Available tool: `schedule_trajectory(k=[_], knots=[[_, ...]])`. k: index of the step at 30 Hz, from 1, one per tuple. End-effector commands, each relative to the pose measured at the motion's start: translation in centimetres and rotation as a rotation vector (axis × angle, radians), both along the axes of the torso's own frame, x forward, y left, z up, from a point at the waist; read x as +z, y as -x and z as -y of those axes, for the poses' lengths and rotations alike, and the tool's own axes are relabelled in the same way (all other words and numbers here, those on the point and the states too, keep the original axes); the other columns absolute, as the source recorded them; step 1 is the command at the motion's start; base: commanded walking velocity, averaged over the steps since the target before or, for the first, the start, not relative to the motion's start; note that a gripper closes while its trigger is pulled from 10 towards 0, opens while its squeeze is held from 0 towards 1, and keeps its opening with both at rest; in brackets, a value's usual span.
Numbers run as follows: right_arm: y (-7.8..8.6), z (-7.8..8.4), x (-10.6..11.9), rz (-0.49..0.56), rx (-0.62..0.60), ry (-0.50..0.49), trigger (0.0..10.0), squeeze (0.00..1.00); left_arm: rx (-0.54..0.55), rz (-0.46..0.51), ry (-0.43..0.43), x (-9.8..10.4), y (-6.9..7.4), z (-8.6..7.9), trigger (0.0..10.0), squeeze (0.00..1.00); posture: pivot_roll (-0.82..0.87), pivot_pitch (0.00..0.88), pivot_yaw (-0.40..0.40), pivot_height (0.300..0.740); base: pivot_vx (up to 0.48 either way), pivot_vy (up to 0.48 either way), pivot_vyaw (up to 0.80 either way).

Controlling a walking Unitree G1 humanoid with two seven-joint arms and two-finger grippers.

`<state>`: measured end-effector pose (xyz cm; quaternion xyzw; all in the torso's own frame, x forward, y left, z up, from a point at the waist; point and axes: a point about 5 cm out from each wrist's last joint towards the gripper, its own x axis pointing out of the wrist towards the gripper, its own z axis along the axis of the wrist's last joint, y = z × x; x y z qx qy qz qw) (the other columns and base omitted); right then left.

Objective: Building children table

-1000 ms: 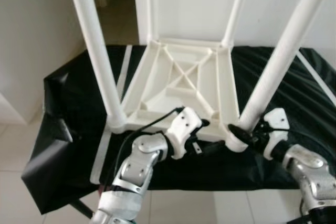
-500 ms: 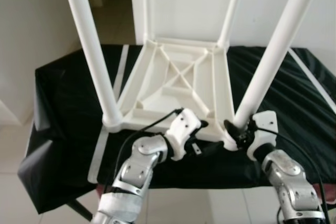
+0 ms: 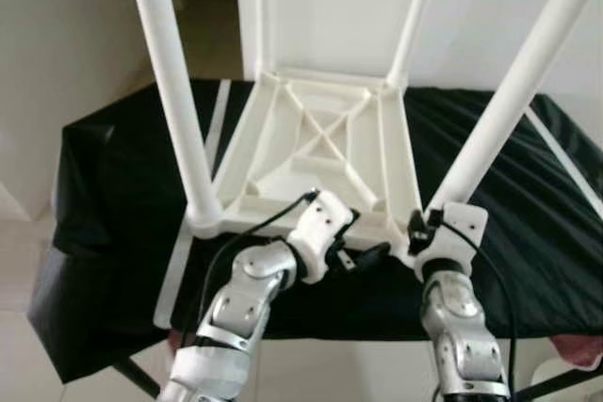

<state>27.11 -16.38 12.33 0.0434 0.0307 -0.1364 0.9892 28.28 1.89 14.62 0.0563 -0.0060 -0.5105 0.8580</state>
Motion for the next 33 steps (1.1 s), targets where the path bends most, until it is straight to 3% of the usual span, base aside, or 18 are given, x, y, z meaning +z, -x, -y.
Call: schedule_trajectory(k=[1,11,12,20,24,33], knots=[[0.2,-0.1,-1.8,-0.096,-0.008,-0.020,10.0,0.00,-0.004,0.001,0.002,0.2,0.1,0.1,10.0,0.00,0.04,0.000,-0.045,0.740,0.000,0.000,0.00],[0.5,0.3,-1.4,-0.074,-0.019,0.030,10.0,0.00,0.004,0.005,0.000,0.1,0.2,0.2,10.0,0.00,0.04,0.000,-0.049,0.740,0.000,0.000,0.00],[0.6,0.4,-1.3,-0.059,-0.009,0.028,10.0,1.00,0.003,0.005,0.000,0.1,0.3,0.3,10.0,0.00,0.04,0.000,-0.051,0.740,0.000,0.000,0.00],[1.0,0.8,-0.6,-0.005,0.043,0.048,10.0,1.00,0.003,0.005,-0.003,0.1,0.3,0.2,10.0,0.00,0.04,0.000,-0.051,0.740,0.000,0.000,0.00],[1.8,2.7,-0.4,0.039,0.127,0.088,10.0,1.00,-0.003,0.004,-0.012,-0.1,0.4,0.2,10.0,0.00,0.03,0.000,-0.051,0.740,0.000,0.000,0.00],[1.3,4.5,-0.1,0.062,0.270,0.122,10.0,1.00,-0.014,0.002,-0.016,-0.2,0.5,0.4,10.0,0.00,0.03,0.000,-0.044,0.740,0.000,0.000,0.00]])
